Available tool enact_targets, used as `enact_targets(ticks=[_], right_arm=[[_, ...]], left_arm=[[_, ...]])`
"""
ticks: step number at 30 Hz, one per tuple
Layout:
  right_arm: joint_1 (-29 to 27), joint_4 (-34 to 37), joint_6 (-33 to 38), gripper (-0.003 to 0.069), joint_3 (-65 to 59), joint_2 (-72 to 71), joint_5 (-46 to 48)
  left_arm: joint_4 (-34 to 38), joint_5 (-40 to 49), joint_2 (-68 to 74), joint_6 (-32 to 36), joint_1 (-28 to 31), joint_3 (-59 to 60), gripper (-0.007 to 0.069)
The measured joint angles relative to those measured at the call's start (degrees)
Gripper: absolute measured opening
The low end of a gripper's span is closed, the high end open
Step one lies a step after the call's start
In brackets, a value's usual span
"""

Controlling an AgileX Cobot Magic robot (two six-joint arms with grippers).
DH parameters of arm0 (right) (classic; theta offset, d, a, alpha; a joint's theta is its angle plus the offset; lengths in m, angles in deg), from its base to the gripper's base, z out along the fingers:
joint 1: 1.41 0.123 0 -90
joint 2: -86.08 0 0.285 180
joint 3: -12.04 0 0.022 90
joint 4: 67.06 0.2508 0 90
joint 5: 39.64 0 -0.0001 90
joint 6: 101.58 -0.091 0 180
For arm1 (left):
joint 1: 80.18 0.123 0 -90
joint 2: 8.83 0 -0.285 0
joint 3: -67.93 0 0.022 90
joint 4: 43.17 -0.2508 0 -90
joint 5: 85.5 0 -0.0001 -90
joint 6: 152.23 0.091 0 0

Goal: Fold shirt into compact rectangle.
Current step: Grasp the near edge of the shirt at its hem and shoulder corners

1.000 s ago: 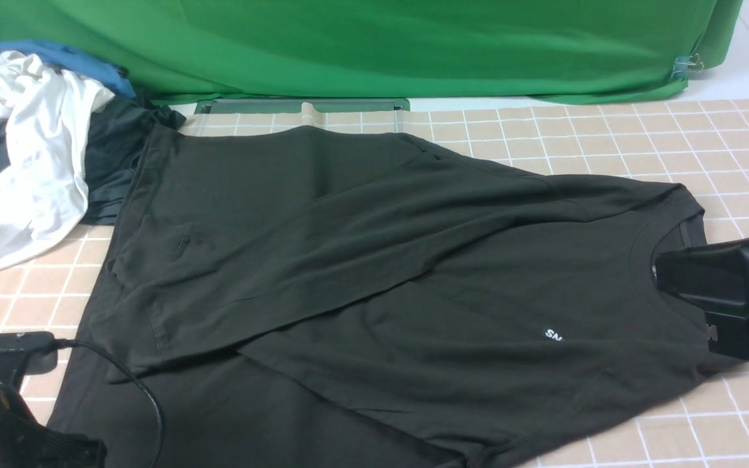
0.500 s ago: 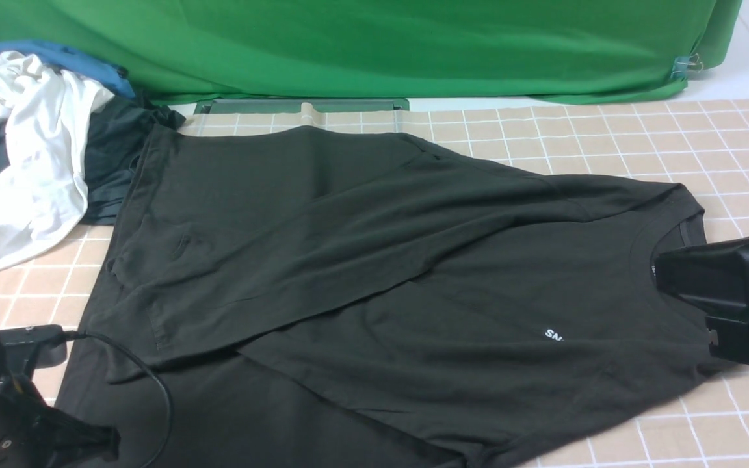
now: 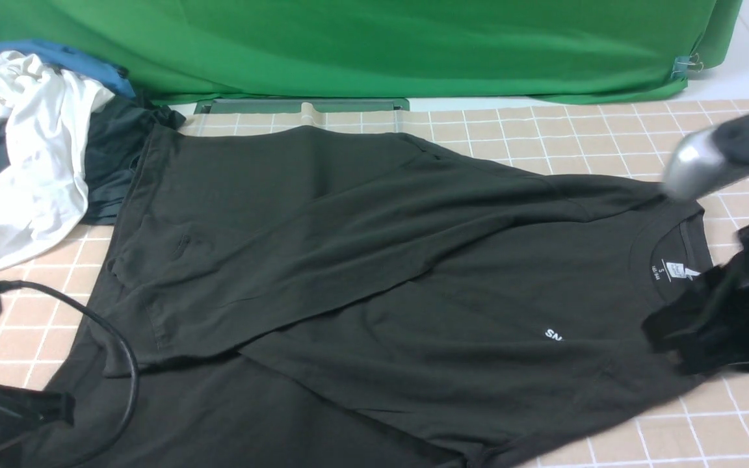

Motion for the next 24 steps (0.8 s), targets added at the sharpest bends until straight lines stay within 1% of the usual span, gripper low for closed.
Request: enact_targets(ticks=[2,4,5,6,9,10,12,16,20,23,24], right_arm=[[0.0,0.0,-0.7,0.0188,-0.5,3.3,0.2],[0.0,0.0,-1.1,0.0245,-0.9,6.5,0.2],[0.0,0.0,-1.2,0.0307,-1.0,8.9,0.2],[0.0,-0.2,-1.2,0.0335,-1.1,10.5,0.2],[0.0,-1.0,-1.3,0.0463,-1.3,15.7,-1.1],[0.0,-1.2,-1.4,0.0495,-1.3,17.8,-1.7],[0.0,-1.2,-1.4,0.0532,-1.3,20.5,-2.2],[0.6,-1.2,-1.5,0.0542,-1.4,22.0,-2.7],[1.1,-1.0,-1.2,0.0542,-1.4,21.5,-3.2],[1.1,-1.0,-1.0,0.0542,-1.4,20.5,-3.7],[1.1,-1.0,-0.7,0.0542,-1.4,20.2,-3.8]], left_arm=[[-0.1,0.8,-1.7,0.0,0.0,0.0,0.0019],[-0.2,1.6,-3.0,0.4,0.0,0.0,0.0019],[-0.4,2.2,-4.0,0.7,0.0,0.0,0.0019],[-0.5,2.4,-4.5,0.9,0.0,0.0,0.0019],[-0.8,2.8,-6.4,1.0,0.0,0.0,0.0019],[-0.8,2.9,-6.8,1.0,0.0,0.0,0.0019],[-0.8,3.0,-7.0,1.1,0.0,0.2,0.0019],[-2.0,1.0,-5.4,0.4,0.0,3.7,0.0019],[-2.6,1.2,-1.6,-0.9,0.3,5.3,0.0019],[-1.8,-0.4,2.1,-0.5,2.6,5.2,0.0019],[-0.4,-1.2,3.6,1.2,4.2,5.2,0.0019]])
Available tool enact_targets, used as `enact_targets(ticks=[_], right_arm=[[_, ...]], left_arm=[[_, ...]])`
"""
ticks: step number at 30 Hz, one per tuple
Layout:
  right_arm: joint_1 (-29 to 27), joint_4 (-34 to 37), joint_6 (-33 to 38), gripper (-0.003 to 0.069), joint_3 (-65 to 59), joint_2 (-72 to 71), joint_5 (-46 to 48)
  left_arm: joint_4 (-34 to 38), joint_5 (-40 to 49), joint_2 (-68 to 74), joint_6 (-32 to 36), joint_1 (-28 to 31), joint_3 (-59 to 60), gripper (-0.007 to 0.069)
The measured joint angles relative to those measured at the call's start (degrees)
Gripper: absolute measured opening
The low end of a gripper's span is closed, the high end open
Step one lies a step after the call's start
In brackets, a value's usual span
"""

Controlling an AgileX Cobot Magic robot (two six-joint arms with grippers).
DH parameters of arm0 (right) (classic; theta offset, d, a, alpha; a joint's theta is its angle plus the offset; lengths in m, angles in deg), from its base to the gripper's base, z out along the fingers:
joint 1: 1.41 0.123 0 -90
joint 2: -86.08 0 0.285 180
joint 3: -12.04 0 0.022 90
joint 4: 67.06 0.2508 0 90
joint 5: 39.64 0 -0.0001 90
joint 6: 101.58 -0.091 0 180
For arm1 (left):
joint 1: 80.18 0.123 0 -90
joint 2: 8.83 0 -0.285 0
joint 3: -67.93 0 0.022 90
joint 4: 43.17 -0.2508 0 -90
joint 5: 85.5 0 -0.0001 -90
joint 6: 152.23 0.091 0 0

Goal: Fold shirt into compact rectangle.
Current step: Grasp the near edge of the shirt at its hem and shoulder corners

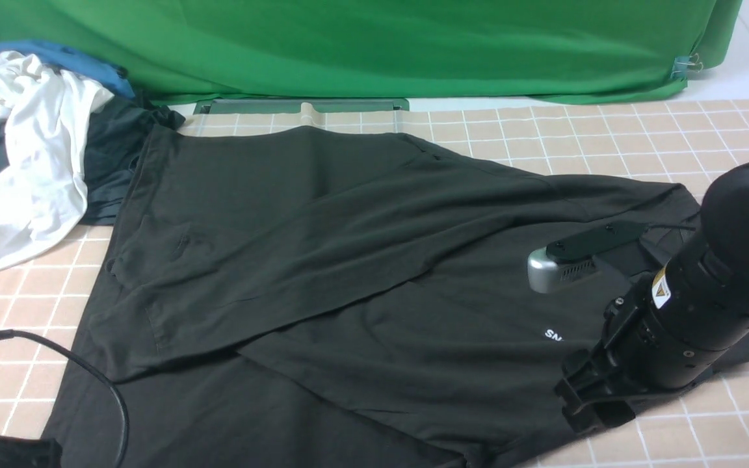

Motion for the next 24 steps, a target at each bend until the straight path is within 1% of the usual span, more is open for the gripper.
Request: enact_targets(ticks=[3,5,8,10,12,13,14,15,17,20,22,24], right_arm=[[0.0,0.1,1.3,0.0542,0.0,-0.6,-1.2],[0.0,0.1,1.9,0.0542,0.0,-0.8,-2.0],[0.0,0.1,3.3,0.0542,0.0,-0.8,-2.7],[0.0,0.1,4.0,0.0542,0.0,-0.8,-2.9],[0.0,0.1,4.1,0.0542,0.0,-0.8,-3.3],[0.0,0.1,4.3,0.0542,0.0,-0.8,-3.6],[0.0,0.2,4.3,0.0542,0.0,-0.8,-3.7],[0.0,0.2,4.4,0.0542,0.0,-0.8,-3.9],[0.0,0.2,4.6,0.0542,0.0,-0.8,-4.4],[0.0,0.2,5.8,0.0542,0.0,-0.8,-5.7],[0.0,0.2,6.0,0.0542,0.0,-0.8,-6.0],[0.0,0.2,6.1,0.0542,0.0,-0.8,-6.1]], left_arm=[[4.7,-1.2,3.5,6.3,4.0,0.0,0.0019],[6.0,-1.6,4.9,8.5,6.1,0.0,0.0019],[6.1,-2.1,5.5,9.4,8.1,-0.1,0.0025],[5.1,-3.1,5.5,9.6,8.4,-0.2,0.0057],[4.1,-4.4,5.5,9.8,8.6,-0.3,0.0108],[3.8,-5.6,5.5,10.1,8.6,-0.4,0.0158],[3.8,-6.5,5.6,10.3,8.7,-0.4,0.0188],[3.9,-7.5,5.6,10.9,8.7,-0.5,0.0260],[4.7,-8.6,5.7,12.0,8.7,-0.4,0.0346],[7.9,-10.5,5.8,15.0,8.7,0.6,0.0486],[9.5,-12.1,5.8,16.8,8.7,1.4,0.0547],[10.0,-13.7,5.8,18.0,8.7,2.2,0.0570]])
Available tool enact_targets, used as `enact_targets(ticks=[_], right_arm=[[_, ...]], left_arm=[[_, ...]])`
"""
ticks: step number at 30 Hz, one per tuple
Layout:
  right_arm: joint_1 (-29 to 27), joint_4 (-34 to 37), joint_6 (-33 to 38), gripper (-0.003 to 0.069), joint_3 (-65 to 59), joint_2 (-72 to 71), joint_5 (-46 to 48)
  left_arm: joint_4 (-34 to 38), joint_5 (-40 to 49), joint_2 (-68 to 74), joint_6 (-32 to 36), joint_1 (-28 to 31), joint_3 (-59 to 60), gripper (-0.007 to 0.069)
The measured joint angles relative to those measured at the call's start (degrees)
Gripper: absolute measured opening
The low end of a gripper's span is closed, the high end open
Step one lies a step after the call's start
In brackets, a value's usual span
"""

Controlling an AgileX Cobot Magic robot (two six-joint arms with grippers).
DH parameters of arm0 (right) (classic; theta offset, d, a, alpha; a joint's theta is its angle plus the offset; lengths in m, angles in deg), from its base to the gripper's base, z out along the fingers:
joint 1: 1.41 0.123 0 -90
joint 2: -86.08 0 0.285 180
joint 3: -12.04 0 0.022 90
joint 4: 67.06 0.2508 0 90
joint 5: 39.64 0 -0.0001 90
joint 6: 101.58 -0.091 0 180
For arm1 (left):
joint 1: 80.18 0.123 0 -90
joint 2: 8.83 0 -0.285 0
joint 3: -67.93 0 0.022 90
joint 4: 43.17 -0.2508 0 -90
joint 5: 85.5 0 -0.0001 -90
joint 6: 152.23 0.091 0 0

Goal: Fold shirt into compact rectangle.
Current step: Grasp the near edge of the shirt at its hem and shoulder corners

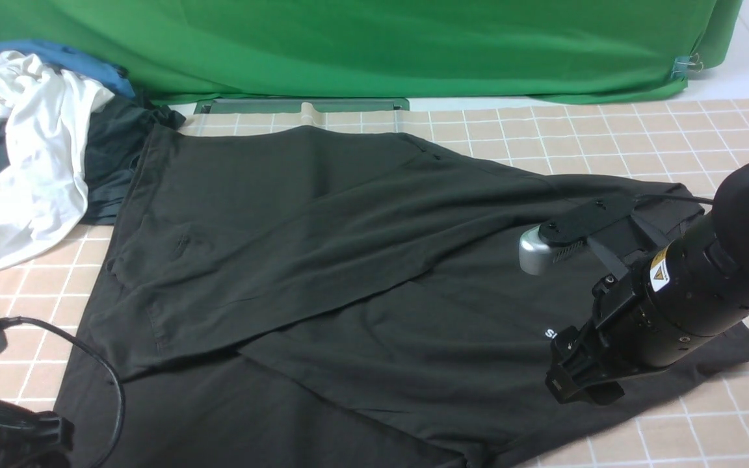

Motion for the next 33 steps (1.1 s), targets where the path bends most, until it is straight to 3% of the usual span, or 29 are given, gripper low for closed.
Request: enact_targets(ticks=[4,16,19,22,24,33], right_arm=[[0.0,0.0,0.2,0.0542,0.0,0.0,-0.2],[0.0,0.0,0.9,0.0542,0.0,0.0,-0.6],[0.0,0.0,0.9,0.0542,0.0,0.0,-0.6],[0.0,0.0,1.0,0.0542,0.0,0.0,-0.6],[0.0,0.0,1.0,0.0542,0.0,0.0,-0.6],[-0.2,-4.3,1.0,0.0542,0.2,0.0,3.3]], left_arm=[[-0.5,-1.2,1.4,0.4,0.0,0.2,0.0571],[-2.8,-0.3,10.1,3.0,0.0,-0.5,0.0441],[-2.3,0.4,10.6,3.1,0.0,-1.0,0.0354],[-1.0,2.5,11.2,3.2,0.0,-2.4,0.0147],[-0.4,5.0,11.9,3.2,0.0,-4.1,0.0063],[0.1,16.9,7.0,2.6,0.0,-14.2,0.0020]])
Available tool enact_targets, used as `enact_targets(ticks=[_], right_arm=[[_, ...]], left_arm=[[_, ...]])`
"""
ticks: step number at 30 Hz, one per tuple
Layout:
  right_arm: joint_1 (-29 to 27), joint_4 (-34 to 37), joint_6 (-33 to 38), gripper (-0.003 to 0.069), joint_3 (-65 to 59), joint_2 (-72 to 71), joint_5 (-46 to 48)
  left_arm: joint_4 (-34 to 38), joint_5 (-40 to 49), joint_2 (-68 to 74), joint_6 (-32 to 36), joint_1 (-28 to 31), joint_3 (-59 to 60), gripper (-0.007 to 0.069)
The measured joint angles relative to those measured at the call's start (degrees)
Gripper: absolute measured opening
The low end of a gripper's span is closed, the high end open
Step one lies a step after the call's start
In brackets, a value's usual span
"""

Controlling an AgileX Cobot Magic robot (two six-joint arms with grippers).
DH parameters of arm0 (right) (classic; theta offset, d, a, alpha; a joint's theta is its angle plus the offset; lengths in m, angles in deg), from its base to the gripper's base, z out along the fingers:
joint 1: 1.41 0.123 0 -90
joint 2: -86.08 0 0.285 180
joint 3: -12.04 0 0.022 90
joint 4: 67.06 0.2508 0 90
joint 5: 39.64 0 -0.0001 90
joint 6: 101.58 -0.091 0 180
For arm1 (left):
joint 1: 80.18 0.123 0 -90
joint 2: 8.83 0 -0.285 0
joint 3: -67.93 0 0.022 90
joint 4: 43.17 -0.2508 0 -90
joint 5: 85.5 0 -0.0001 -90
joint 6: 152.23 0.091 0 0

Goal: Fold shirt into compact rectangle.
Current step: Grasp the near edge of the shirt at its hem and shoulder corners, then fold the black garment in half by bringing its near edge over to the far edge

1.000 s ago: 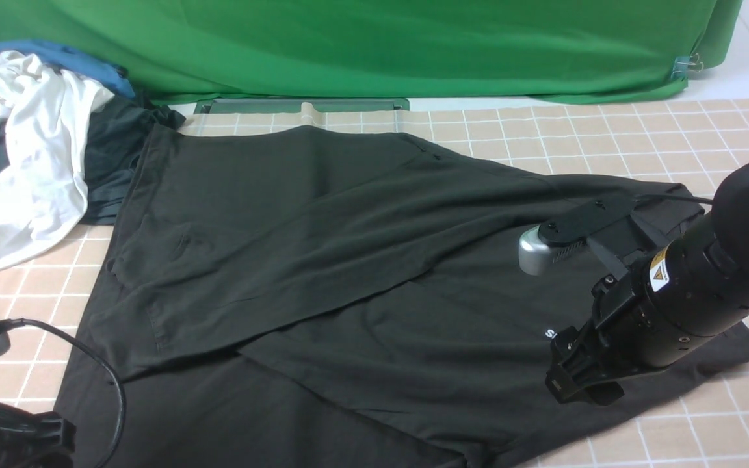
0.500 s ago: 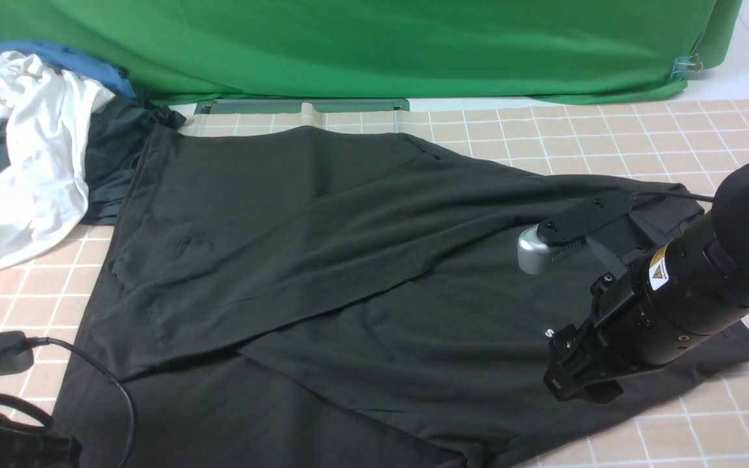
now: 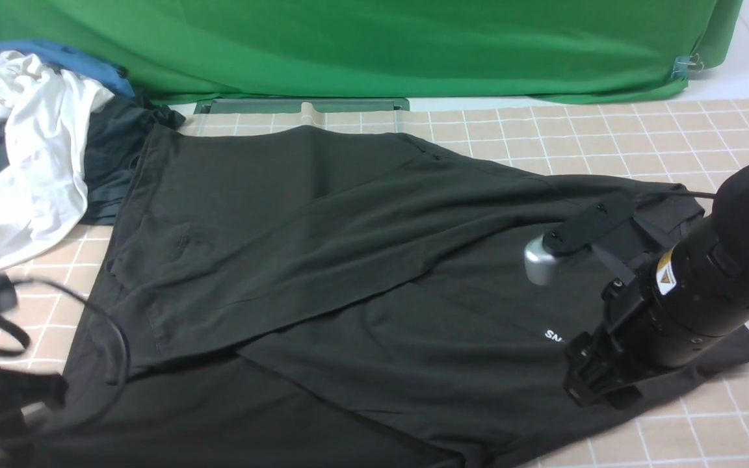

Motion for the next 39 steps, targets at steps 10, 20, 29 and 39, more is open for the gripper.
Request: enact_targets(ticks=[10,20,29,39], right_arm=[[-0.3,-0.3,-0.5,0.0584,0.0,2.0,2.0],[-0.3,-1.2,-4.7,0.0593,0.2,15.2,-7.8],[-0.1,-3.8,-7.4,0.0347,1.5,17.1,-7.0],[-0.1,-5.8,-6.0,0.0073,0.6,12.5,-5.2]], left_arm=[[0.7,3.6,-9.5,-3.2,0.0,0.8,0.0020],[2.6,2.0,-9.7,-2.5,0.0,1.1,0.0020],[3.2,1.7,-9.7,-2.5,0.0,1.1,0.0020],[7.3,5.1,-9.8,-3.5,0.0,-7.0,0.0020]])
